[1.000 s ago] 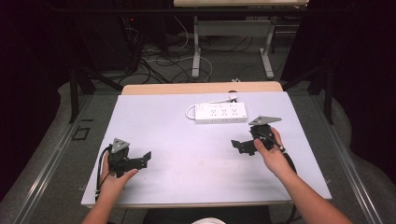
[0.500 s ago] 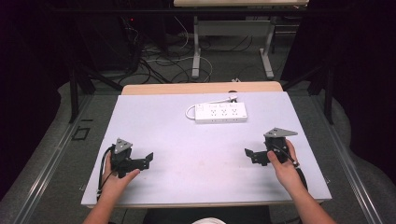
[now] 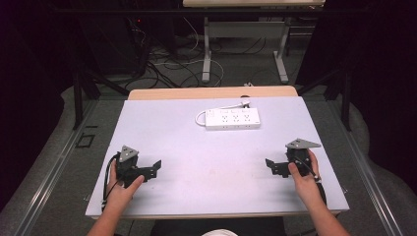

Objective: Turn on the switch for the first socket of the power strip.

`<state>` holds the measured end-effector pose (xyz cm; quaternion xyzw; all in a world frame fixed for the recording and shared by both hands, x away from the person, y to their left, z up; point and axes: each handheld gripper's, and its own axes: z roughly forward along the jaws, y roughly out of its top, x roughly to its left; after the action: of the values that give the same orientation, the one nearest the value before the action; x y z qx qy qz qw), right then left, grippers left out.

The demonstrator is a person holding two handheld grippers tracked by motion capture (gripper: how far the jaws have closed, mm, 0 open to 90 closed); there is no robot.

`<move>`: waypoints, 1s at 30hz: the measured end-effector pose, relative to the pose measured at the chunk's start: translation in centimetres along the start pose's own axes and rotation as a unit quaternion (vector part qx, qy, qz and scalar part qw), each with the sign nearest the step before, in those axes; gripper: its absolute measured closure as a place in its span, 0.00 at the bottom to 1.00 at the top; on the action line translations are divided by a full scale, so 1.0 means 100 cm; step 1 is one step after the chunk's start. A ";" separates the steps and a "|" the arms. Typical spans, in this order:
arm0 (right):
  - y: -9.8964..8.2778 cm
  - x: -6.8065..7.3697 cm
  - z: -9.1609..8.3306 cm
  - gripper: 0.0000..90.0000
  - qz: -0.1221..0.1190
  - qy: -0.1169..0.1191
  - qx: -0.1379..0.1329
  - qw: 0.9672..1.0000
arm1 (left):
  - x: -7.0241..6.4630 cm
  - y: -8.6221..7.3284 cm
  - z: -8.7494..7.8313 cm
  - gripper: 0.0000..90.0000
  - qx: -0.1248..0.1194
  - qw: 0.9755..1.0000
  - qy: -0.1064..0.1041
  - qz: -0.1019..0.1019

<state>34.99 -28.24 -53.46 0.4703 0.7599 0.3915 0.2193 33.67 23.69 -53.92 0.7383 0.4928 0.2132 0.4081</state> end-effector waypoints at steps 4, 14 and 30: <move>-0.003 -0.003 0.004 0.00 0.004 -0.006 0.005 1.000 | 0.000 0.000 0.000 0.00 -0.002 1.000 0.002 0.007; -0.010 -0.012 0.009 0.00 0.016 -0.009 0.015 1.000 | 0.003 0.000 -0.001 0.00 0.001 1.000 0.006 -0.009; -0.013 -0.014 0.011 0.00 0.038 0.001 0.023 0.999 | 0.006 0.000 -0.001 0.00 0.000 1.000 0.007 -0.018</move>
<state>35.69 -29.39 -55.25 0.5037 0.7505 0.3819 0.1927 33.86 24.30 -53.95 0.7276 0.5088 0.2110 0.4089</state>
